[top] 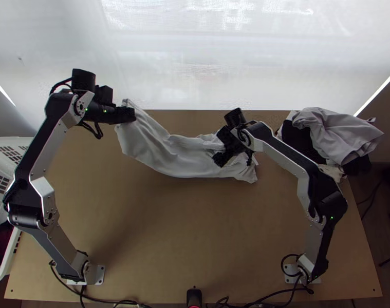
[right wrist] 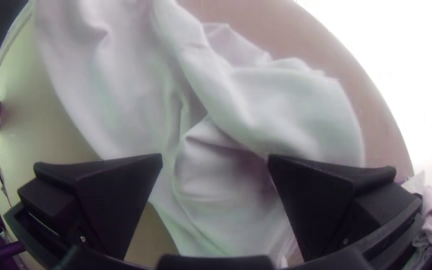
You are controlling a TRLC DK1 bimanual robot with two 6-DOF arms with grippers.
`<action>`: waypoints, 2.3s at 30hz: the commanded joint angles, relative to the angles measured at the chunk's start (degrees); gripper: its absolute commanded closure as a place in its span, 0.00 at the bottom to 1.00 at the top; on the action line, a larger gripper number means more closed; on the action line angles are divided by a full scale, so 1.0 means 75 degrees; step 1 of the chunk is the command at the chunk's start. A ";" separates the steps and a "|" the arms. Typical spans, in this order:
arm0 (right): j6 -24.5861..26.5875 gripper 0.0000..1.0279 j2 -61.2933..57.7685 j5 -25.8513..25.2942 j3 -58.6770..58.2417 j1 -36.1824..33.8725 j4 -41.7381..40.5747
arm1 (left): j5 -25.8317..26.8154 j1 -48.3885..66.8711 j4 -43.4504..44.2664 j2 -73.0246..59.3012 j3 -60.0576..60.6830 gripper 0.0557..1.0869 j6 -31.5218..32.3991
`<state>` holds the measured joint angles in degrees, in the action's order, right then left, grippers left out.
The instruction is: Fold the t-shirt
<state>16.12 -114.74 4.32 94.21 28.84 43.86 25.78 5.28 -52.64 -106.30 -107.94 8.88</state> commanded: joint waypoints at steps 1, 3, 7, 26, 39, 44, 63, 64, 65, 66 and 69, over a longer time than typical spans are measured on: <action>-0.0181 0.05 0.1201 0.0116 0.0469 -0.0048 0.0903 | 0.0535 0.0738 0.0117 0.0029 -0.0667 0.97 0.0058; -0.0204 0.05 0.1517 0.0163 0.0657 -0.0119 0.1371 | 0.0547 0.0949 0.0199 -0.0065 -0.0760 0.97 0.0058; -0.0309 0.05 0.2173 0.0163 0.0645 -0.0435 0.1770 | 0.0582 0.1359 0.0316 -0.0334 -0.0971 0.97 0.0151; -0.0309 0.05 0.3662 0.0151 -0.1382 -0.1513 0.1817 | 0.0477 0.3620 0.3749 -0.1330 -0.0959 0.97 0.1007; -0.0286 0.05 0.4072 0.0151 -0.1968 -0.1748 0.1828 | 0.0324 0.4195 0.4148 -0.3369 -0.2049 0.97 0.1183; -0.0309 0.05 0.4095 0.0151 -0.2109 -0.1748 0.1828 | 0.0324 0.4265 0.4148 -0.4014 -0.2624 0.97 0.1476; -0.0075 0.05 0.2138 0.0151 -0.0410 -0.1045 0.0410 | 0.0922 0.2566 0.0960 -0.1975 -0.1452 0.06 0.0186; -0.0098 0.05 0.1880 0.0151 -0.0175 -0.0927 0.0293 | 0.0922 0.2449 0.0960 -0.1881 -0.1100 0.06 0.0058; -0.0122 0.05 0.1611 0.0151 0.0047 -0.0775 0.0129 | 0.0922 0.2390 0.0960 -0.1823 -0.0795 0.06 -0.0024; -0.0157 0.05 0.1341 0.0151 0.0247 -0.0658 -0.0035 | 0.0922 0.2355 0.0972 -0.1776 -0.0514 0.06 -0.0142; -0.0251 0.05 0.0580 0.0163 0.0704 -0.0318 -0.0222 | 0.0910 0.2472 0.1031 -0.1741 0.0037 0.06 -0.0294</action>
<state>15.22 -99.61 5.48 91.29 21.56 46.54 32.18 26.57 -42.76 -123.11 -117.19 10.37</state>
